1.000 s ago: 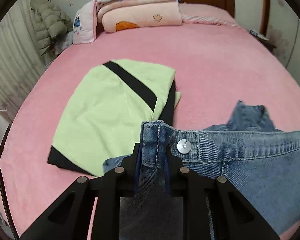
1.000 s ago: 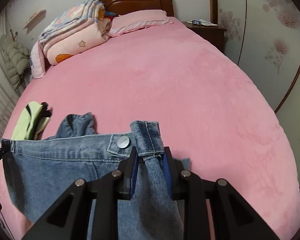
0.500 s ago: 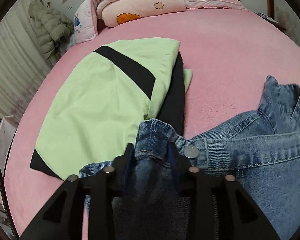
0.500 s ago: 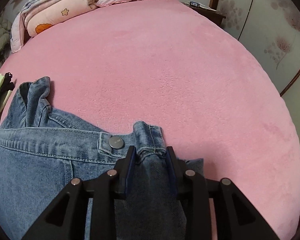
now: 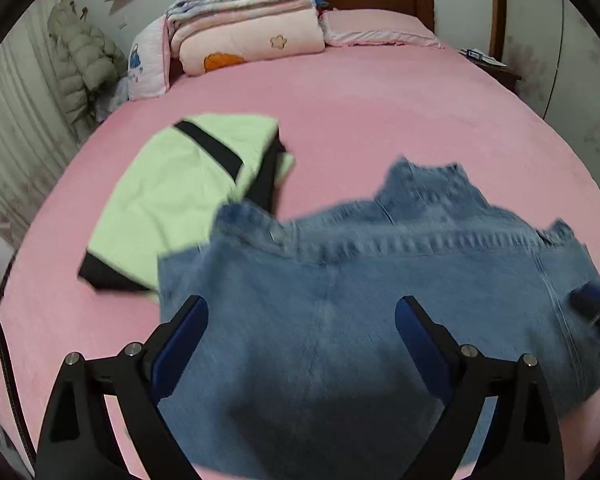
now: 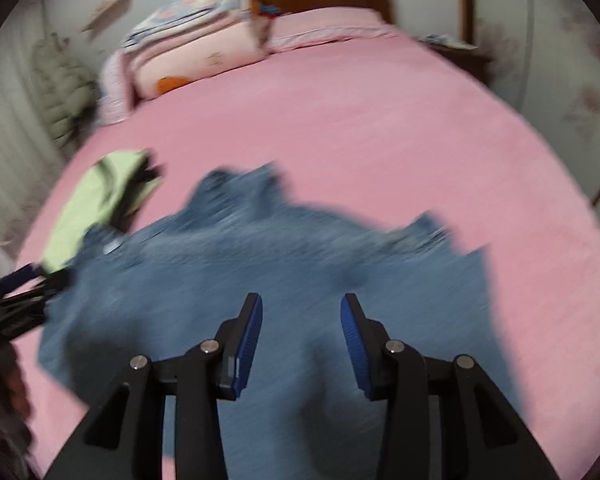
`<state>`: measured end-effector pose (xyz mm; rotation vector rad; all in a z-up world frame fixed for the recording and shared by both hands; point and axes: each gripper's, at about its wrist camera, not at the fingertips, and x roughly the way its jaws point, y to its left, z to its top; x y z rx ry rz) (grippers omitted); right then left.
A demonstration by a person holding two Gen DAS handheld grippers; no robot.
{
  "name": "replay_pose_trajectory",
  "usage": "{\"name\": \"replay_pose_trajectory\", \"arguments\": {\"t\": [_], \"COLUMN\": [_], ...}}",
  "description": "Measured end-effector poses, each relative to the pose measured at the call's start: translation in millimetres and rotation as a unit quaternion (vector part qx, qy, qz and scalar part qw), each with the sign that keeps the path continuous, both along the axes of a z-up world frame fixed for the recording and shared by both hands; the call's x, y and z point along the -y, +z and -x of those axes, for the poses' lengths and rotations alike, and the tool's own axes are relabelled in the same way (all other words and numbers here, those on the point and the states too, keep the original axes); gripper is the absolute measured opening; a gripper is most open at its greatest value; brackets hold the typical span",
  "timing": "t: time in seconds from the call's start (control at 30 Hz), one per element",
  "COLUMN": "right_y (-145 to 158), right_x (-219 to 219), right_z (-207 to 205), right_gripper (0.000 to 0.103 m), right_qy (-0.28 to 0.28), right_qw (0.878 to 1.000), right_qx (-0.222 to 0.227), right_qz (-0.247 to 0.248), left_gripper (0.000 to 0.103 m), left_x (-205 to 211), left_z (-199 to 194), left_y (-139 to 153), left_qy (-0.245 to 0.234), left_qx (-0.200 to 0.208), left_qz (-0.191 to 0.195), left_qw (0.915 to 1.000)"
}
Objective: Fold large clothes
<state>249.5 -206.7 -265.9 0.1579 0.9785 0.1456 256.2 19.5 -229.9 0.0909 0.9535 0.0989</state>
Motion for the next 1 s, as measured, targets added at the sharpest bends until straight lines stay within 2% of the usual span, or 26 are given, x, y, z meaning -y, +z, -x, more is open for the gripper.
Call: {"name": "replay_pose_trajectory", "arguments": {"t": [0.07,0.13,0.23,0.33,0.4,0.43,0.47,0.5,0.57,0.67,0.7,0.77,0.9,1.0], "right_y": [-11.7,-32.4,-59.7,-70.1,-70.1,-68.4,-68.3,-64.4,-65.8,-66.6,-68.9,-74.2,-85.1,-88.0], "right_x": [-27.2,-53.2,-54.6,-17.1,11.6,28.9,44.3,60.4,85.0,113.1,121.7,127.4,123.6,126.5], "right_z": [14.6,25.6,38.1,52.6,60.9,64.3,66.6,68.5,70.3,75.3,77.1,78.8,75.3,71.3], "right_gripper": [0.041,0.041,0.041,0.040,0.037,0.039,0.043,0.044,0.044,0.044,0.044,0.044,0.044,0.046], "right_qy": [0.031,0.062,0.069,0.034,0.008,-0.009,-0.024,-0.036,-0.072,-0.104,-0.111,-0.114,-0.114,-0.122], "right_qw": [1.000,0.997,0.993,0.991,0.990,0.987,0.985,0.986,0.977,0.975,0.977,0.979,0.975,0.976], "right_qx": [-0.004,-0.020,-0.038,-0.042,-0.033,-0.032,-0.031,-0.027,-0.034,-0.041,-0.047,-0.050,-0.056,-0.060], "right_qz": [0.003,0.038,0.086,0.123,0.138,0.156,0.167,0.163,0.199,0.193,0.177,0.160,0.180,0.171], "left_gripper": [0.094,0.094,0.094,0.103,0.103,0.103,0.103,0.103,0.103,0.103,0.103,0.103,0.103,0.103], "left_x": [5.8,4.1,-11.9,-40.1,-55.7,-61.0,-66.5,-70.5,-86.0,-109.5,-112.5,-112.8,-109.1,-113.0], "left_z": [11.1,16.6,23.6,34.6,39.9,41.0,41.9,42.8,43.7,47.7,48.6,51.4,53.1,53.3], "left_y": [-20.3,-38.5,-65.6,-75.4,-72.8,-71.3,-69.2,-68.2,-68.1,-75.6,-77.9,-83.0,-87.6,-86.8], "left_qy": [0.012,0.028,0.059,0.074,0.080,0.081,0.091,0.103,0.131,0.161,0.164,0.160,0.160,0.165], "left_qx": [-0.026,-0.051,-0.089,-0.095,-0.087,-0.085,-0.080,-0.076,-0.074,-0.083,-0.083,-0.081,-0.082,-0.085], "left_qz": [-0.001,-0.016,-0.034,-0.015,-0.011,-0.009,-0.022,-0.037,-0.041,-0.011,-0.008,-0.012,-0.018,-0.010], "left_qw": [0.9996,0.9982,0.9937,0.9926,0.9929,0.9930,0.9924,0.9911,0.9878,0.9833,0.9829,0.9838,0.9836,0.9825]}}
